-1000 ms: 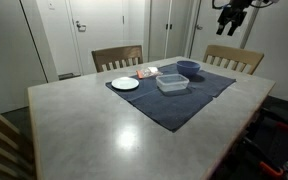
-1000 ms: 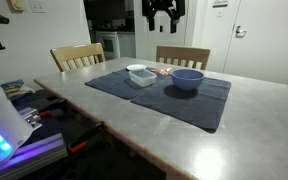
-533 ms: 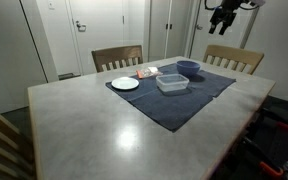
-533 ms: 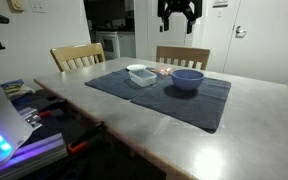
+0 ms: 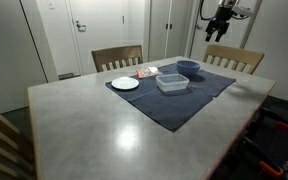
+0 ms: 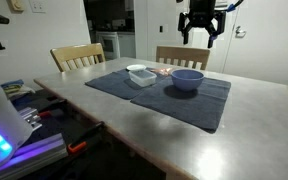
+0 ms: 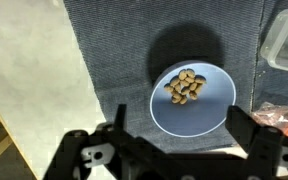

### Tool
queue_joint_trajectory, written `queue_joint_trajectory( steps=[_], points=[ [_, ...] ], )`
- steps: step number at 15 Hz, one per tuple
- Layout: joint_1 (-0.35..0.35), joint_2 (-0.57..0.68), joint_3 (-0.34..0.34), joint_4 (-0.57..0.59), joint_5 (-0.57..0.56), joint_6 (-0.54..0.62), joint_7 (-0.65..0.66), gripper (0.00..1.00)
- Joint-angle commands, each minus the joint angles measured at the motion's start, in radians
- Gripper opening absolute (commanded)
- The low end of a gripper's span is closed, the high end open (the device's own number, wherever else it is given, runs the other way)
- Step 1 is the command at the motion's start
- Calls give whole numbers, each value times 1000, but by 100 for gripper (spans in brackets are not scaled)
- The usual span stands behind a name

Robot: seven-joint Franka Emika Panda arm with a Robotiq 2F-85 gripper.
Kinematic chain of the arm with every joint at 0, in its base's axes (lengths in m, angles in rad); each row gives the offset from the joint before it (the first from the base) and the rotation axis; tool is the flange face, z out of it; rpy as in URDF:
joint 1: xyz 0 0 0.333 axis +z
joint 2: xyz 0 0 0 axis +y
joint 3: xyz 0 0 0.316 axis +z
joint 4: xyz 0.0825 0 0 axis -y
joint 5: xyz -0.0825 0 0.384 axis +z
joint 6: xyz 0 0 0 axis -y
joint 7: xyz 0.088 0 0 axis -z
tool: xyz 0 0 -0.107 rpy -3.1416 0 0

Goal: Pour the contents from the blue bowl into the clear bowl

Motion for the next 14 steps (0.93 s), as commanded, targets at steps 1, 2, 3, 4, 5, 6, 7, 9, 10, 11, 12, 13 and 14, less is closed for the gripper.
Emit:
queue_joint_trajectory(
  steps=[1, 2, 3, 4, 5, 6, 7, 9, 10, 11, 12, 13, 14],
  points=[
    [-69, 100, 63, 85, 26, -18, -1, 100],
    [-81, 115, 79, 94, 31, -17, -2, 100],
    [-91, 129, 93, 101, 33, -14, 3, 100],
    [-100, 140, 107, 106, 42, -10, 4, 100],
    [-108, 151, 119, 109, 49, -5, 4, 100],
    [-115, 160, 130, 113, 55, -4, 5, 100],
    [-121, 165, 140, 115, 64, -4, 6, 100],
    [-130, 180, 156, 119, 74, 2, 9, 100],
    [-132, 189, 159, 119, 74, 9, 19, 100],
    [-131, 194, 160, 116, 67, 11, 33, 100],
    [-130, 201, 158, 116, 61, 17, 49, 100],
    [-126, 210, 153, 115, 49, 25, 72, 100],
    [-127, 217, 154, 115, 50, 29, 83, 100]
  ],
)
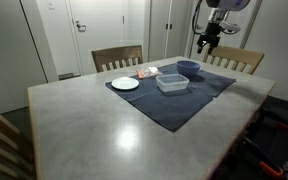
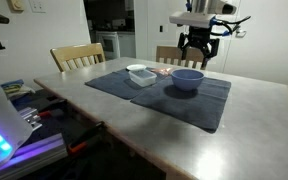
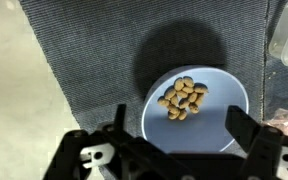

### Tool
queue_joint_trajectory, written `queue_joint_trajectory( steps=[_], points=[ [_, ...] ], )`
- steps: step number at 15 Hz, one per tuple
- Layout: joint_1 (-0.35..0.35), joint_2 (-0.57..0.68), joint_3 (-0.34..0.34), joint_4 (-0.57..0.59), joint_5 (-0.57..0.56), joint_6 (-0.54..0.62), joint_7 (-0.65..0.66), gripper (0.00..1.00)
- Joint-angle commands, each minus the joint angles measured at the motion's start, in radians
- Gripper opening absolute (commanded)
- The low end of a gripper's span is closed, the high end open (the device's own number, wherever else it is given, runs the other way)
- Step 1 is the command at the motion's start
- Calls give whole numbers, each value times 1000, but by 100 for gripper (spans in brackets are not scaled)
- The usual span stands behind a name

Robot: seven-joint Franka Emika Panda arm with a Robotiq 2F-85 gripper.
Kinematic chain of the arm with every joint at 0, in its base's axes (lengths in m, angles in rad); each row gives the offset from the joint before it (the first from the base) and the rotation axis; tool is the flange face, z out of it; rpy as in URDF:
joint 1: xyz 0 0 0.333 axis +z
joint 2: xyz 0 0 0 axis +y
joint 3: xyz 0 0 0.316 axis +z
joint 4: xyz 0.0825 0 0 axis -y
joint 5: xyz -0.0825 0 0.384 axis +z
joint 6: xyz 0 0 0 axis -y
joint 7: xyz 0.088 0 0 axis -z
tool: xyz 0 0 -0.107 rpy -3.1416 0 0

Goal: Pour the contents from the blue bowl into the clear bowl

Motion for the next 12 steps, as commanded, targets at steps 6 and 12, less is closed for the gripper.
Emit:
queue_joint_trajectory(
  steps=[6, 12],
  points=[
    [-20, 84, 20, 20, -5, 64, 99, 100],
    [-25, 117, 22, 27, -8, 86, 138, 100]
  ],
)
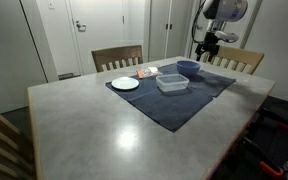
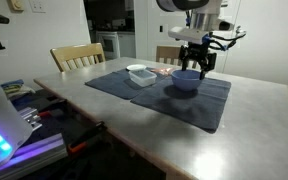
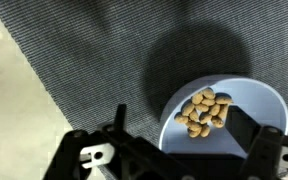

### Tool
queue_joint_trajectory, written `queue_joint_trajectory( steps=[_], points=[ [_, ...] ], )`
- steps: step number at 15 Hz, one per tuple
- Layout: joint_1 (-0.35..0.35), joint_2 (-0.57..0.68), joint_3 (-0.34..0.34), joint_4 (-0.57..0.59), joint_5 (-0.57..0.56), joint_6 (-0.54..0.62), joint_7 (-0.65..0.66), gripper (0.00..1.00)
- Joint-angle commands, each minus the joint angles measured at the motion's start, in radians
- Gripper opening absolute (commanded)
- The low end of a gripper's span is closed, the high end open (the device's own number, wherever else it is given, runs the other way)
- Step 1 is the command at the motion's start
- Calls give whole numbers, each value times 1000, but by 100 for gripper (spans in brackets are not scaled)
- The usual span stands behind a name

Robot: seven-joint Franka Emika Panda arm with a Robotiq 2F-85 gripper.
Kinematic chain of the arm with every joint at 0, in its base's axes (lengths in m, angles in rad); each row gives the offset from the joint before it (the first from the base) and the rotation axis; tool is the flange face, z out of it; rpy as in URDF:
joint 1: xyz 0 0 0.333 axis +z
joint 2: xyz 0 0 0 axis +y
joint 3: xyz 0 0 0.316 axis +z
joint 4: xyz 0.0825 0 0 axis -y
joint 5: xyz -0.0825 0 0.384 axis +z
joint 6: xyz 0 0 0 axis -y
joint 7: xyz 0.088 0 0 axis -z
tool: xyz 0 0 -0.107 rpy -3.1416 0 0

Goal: Pour the contents from the blue bowl into the clear bowl

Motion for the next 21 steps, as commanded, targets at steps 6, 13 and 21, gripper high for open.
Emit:
queue_joint_trajectory(
  steps=[6, 13, 21],
  points=[
    [-24, 58, 23, 34, 2, 49, 79, 100],
    [-23, 62, 45, 27, 23, 123, 149, 100],
    [-30, 76, 55, 24, 25, 145, 203, 100]
  ],
)
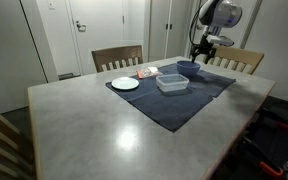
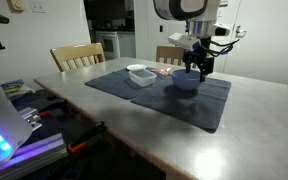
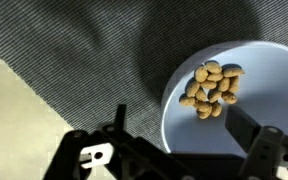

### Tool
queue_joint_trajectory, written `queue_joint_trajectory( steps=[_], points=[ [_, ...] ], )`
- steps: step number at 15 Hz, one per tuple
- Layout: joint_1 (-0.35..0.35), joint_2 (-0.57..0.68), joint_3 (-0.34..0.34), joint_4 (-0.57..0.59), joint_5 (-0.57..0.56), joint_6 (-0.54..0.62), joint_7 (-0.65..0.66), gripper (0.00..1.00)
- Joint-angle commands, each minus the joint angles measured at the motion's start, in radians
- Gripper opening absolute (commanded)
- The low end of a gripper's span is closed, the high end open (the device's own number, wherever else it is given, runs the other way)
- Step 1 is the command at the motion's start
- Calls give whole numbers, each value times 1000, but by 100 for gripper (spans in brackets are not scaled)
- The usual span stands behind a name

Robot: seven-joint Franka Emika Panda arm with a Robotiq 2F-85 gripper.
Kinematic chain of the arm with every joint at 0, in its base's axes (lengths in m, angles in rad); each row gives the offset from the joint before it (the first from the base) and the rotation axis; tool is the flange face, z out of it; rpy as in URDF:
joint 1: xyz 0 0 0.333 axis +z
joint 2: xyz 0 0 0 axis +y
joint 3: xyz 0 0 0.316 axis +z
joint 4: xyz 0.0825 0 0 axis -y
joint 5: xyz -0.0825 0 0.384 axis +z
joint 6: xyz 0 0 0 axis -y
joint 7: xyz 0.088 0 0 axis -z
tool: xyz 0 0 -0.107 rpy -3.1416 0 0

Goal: Pour the contents from the blue bowl into the clear bowl

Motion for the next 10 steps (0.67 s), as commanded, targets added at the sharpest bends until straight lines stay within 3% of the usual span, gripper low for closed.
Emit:
queue_joint_trajectory(
  steps=[1, 10],
  points=[
    [-28, 24, 24, 9, 23, 21, 3, 100],
    [-64, 39, 44, 7, 68, 25, 1, 100]
  ],
)
